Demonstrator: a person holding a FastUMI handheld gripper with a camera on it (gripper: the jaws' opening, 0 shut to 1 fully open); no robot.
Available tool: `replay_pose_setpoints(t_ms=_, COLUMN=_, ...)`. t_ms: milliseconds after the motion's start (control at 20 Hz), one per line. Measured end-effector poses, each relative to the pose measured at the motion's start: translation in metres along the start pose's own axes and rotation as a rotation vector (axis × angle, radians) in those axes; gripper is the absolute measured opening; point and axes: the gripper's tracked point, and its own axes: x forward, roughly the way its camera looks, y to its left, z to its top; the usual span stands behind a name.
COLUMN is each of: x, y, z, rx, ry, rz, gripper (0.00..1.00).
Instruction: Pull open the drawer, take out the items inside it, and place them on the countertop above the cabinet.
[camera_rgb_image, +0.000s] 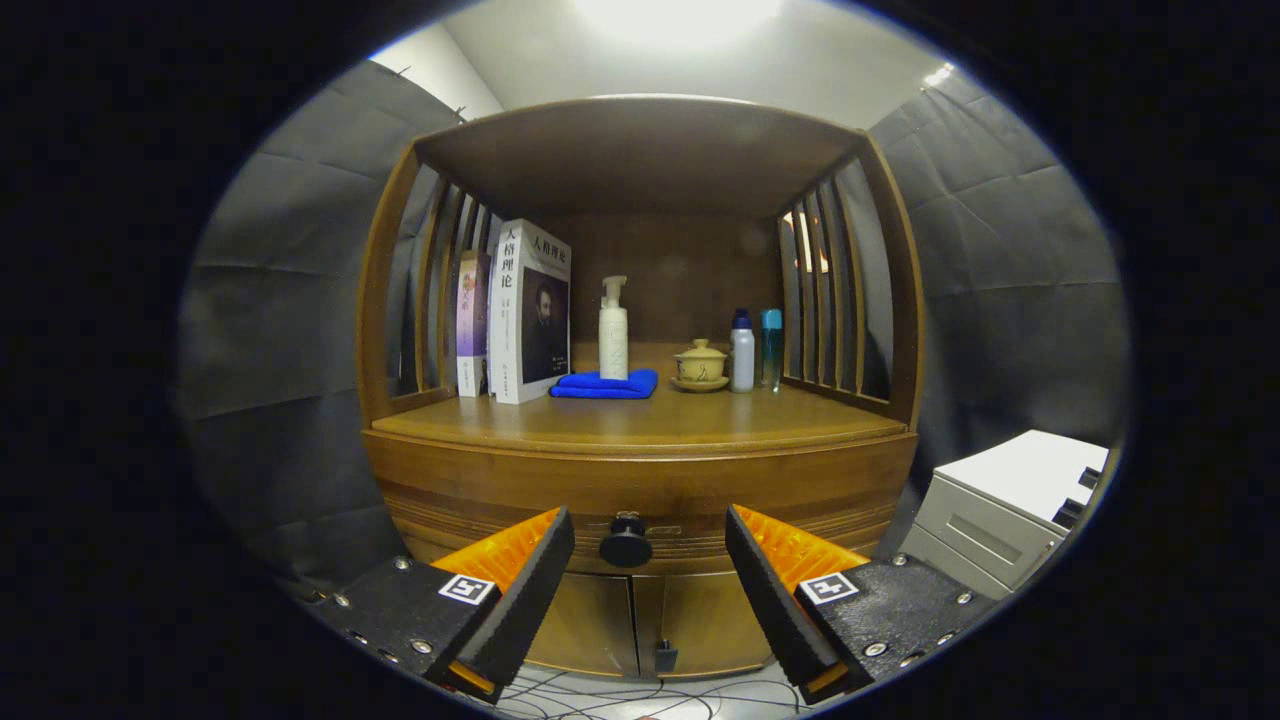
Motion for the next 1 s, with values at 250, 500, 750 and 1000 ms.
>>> replay_pose_setpoints(t_ms=250, x=0.027, y=0.010, z=-0.027, rx=0.013, ry=0.085, rz=0.028, gripper=0.95)
replay_pose_setpoints(t_ms=500, x=0.053, y=0.016, z=-0.049, rx=0.033, ry=0.141, rz=0.051, gripper=0.95)
replay_pose_setpoints(t_ms=750, x=0.066, y=0.021, z=-0.065, rx=0.048, ry=0.193, rz=0.065, gripper=0.86)
replay_pose_setpoints(t_ms=1000, x=0.075, y=0.021, z=-0.067, rx=0.033, ry=0.210, rz=0.074, gripper=0.70)
